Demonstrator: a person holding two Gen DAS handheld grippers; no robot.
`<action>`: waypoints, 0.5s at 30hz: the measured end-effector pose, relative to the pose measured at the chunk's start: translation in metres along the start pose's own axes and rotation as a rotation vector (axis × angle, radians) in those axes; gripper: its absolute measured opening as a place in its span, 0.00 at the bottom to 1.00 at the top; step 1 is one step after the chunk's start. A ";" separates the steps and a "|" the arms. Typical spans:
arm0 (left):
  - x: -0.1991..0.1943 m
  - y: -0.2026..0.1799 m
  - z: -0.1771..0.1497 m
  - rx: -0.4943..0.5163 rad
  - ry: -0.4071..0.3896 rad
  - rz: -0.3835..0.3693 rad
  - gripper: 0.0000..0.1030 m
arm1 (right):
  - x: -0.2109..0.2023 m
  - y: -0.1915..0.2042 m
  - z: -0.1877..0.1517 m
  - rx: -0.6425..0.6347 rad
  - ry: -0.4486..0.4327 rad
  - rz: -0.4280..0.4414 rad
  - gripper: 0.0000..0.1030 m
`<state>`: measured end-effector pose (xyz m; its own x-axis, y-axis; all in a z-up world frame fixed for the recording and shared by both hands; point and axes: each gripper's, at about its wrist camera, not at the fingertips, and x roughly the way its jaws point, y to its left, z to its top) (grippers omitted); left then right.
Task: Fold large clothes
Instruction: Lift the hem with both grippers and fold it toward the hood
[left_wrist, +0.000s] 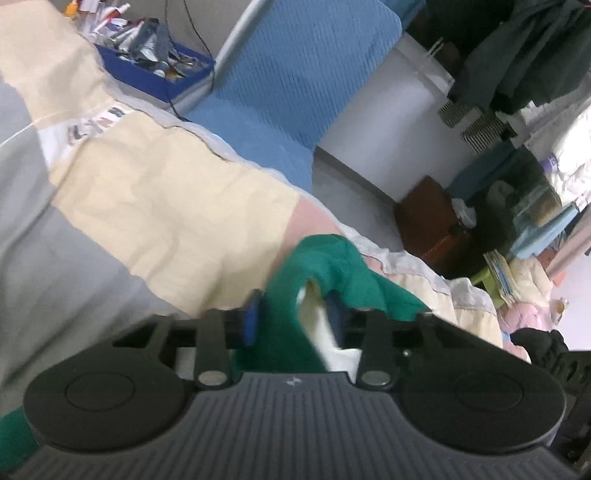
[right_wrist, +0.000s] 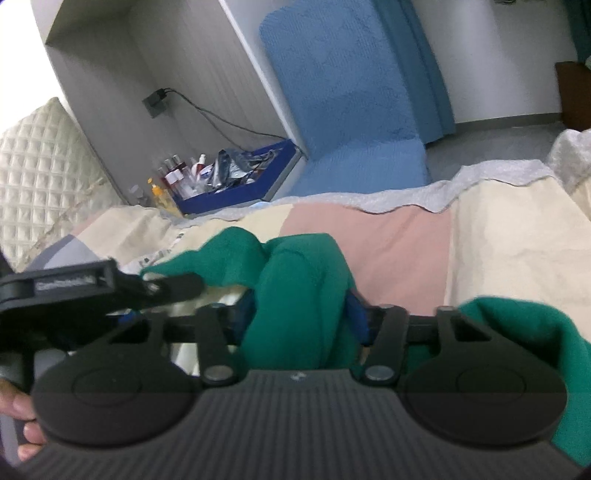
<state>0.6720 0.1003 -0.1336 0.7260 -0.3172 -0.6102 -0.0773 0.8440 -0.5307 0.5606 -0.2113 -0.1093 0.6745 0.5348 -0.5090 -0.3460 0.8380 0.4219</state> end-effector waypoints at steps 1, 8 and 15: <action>-0.003 -0.006 -0.002 0.009 -0.004 -0.004 0.14 | -0.003 0.002 0.002 -0.013 0.007 -0.002 0.27; -0.053 -0.053 0.009 0.120 -0.066 -0.023 0.07 | -0.036 0.027 0.027 -0.112 -0.043 0.010 0.16; -0.143 -0.102 0.004 0.210 -0.160 -0.038 0.07 | -0.108 0.054 0.043 -0.156 -0.163 0.070 0.15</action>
<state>0.5788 0.0614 0.0097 0.8256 -0.2925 -0.4824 0.0835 0.9091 -0.4082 0.4971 -0.2288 0.0012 0.7375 0.5781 -0.3491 -0.4837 0.8129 0.3243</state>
